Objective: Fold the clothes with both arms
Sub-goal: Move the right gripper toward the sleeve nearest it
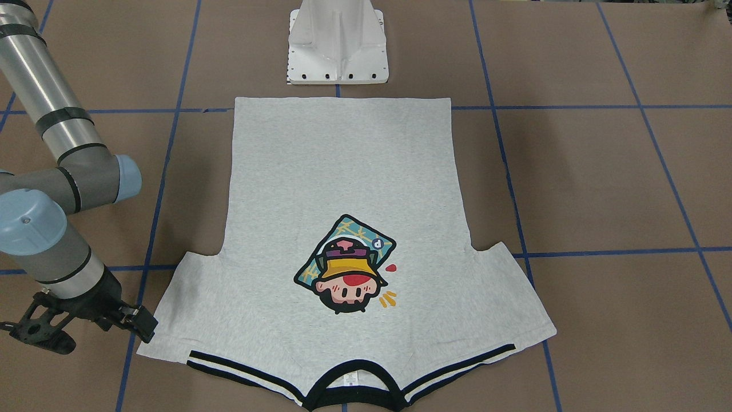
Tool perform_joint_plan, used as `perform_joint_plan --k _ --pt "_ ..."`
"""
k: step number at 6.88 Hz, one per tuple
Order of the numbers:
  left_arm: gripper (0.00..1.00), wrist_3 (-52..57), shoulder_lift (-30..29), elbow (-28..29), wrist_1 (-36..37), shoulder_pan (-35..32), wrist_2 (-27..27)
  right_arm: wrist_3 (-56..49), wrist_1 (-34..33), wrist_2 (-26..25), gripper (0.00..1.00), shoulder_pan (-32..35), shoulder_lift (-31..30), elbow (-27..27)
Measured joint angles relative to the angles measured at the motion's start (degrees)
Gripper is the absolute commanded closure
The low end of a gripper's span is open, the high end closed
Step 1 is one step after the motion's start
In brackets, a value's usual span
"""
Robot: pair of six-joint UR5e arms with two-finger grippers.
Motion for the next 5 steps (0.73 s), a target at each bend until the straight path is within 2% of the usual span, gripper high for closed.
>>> perform_joint_plan --k 3,4,5 --pt "0.01 0.1 0.0 -0.4 -0.2 0.0 0.0 0.5 1.0 -4.1 0.15 -1.1 3.3 -5.1" --pt "0.01 0.1 0.1 -0.5 -0.3 0.0 0.0 0.4 1.0 -5.9 0.23 -2.1 3.6 -5.4" --pt "0.01 0.2 0.1 -0.5 -0.3 0.0 0.0 0.3 1.0 -7.4 0.41 -2.8 3.8 -5.5"
